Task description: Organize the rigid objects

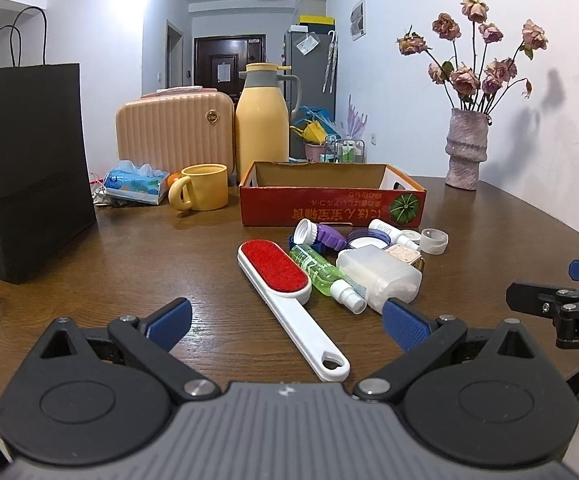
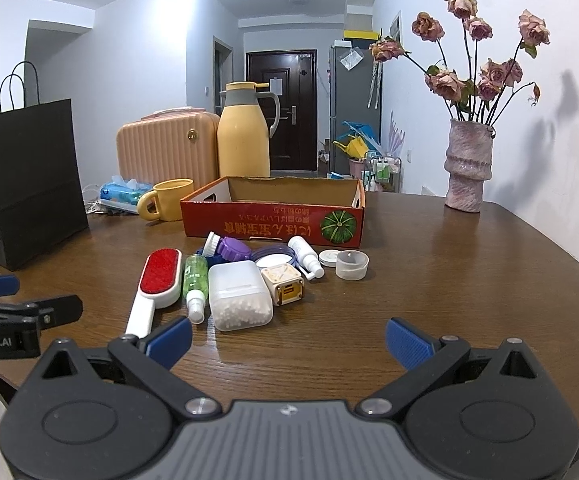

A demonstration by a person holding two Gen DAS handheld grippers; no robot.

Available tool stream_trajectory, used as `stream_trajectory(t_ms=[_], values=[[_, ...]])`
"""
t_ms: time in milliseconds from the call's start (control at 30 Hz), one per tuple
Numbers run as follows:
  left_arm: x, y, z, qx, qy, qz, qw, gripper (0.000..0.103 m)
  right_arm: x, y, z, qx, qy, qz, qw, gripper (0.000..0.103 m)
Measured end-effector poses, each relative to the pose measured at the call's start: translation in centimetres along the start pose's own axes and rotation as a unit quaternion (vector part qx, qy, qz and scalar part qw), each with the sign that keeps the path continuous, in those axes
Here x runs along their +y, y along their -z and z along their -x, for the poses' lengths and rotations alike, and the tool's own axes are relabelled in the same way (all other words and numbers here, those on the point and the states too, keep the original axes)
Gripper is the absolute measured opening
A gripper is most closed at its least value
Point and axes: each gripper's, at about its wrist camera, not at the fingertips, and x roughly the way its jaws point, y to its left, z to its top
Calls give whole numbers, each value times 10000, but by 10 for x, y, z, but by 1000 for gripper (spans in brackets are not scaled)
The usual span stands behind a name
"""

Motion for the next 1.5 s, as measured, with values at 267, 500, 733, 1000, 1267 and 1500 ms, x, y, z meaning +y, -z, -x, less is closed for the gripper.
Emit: stream_trajectory(t_ms=[267,500,733,1000,1267,1500], values=[[3,0,-22,196,-47,64,9998,103,-2,-2,-22,171,-11,7,9999,103],[4,-1,-45,364,-106,104,9992,103,-5,-4,-46,338,-12,11,9994,103],[5,-2,-72,573,-170,130,9981,103,-6,-8,-73,525,-49,42,9986,103],[3,-6,-103,801,-254,110,9964,103,-5,-12,-102,669,-111,98,9976,103],[-3,-13,-140,1000,-450,30,9940,103,-7,-19,-130,701,-136,93,9974,103],[-3,-16,-168,1196,-728,45,9901,103,-9,-22,-147,733,-267,74,9969,103]])
